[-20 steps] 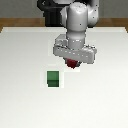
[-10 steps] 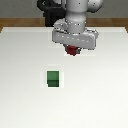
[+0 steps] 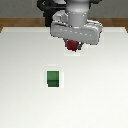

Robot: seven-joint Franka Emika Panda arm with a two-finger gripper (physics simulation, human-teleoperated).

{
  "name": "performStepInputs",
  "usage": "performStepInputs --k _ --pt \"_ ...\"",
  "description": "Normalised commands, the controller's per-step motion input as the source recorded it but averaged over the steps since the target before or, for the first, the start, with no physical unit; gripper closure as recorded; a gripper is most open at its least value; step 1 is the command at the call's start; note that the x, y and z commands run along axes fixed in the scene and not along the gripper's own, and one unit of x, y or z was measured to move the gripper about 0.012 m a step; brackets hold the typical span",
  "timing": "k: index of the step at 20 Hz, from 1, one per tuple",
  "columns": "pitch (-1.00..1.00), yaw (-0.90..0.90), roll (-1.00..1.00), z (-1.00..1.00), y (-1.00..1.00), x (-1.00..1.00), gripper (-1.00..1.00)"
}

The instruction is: Place the red cube on top of the green cube.

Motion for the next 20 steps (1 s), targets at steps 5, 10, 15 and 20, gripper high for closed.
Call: performStepInputs --k 5,10,15,20 --pt "0.00 0.00 0.00 0.00 -0.07 1.00 1.00" --pt "0.00 0.00 0.00 0.00 -0.60 0.00 1.00" --pt "0.00 0.00 0.00 0.00 -0.80 0.00 1.00" --pt "0.00 0.00 0.00 0.00 0.00 0.20 1.00"
